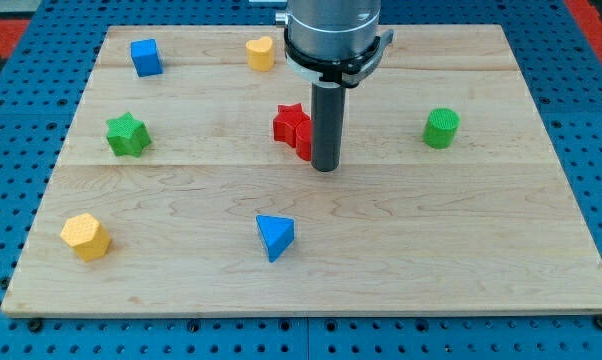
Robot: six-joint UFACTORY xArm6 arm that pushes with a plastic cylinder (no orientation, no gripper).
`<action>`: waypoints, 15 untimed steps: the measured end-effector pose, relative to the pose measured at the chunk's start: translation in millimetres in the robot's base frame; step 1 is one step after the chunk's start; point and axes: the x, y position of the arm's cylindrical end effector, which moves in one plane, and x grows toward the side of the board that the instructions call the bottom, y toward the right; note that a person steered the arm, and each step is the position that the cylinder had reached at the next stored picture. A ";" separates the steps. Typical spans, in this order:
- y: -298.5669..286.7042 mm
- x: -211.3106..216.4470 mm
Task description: Slide yellow heart to the green star
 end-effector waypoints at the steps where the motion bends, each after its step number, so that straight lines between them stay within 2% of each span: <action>1: 6.5 0.0; 3: 81.4 0.1; 4: 82.5 17.7; 5: 54.7 65.5; 6: 51.7 89.9; 7: 8.5 88.1; 8: -12.9 44.0; 10: -48.1 43.6; 12: -50.8 43.6; 15: -128.7 43.4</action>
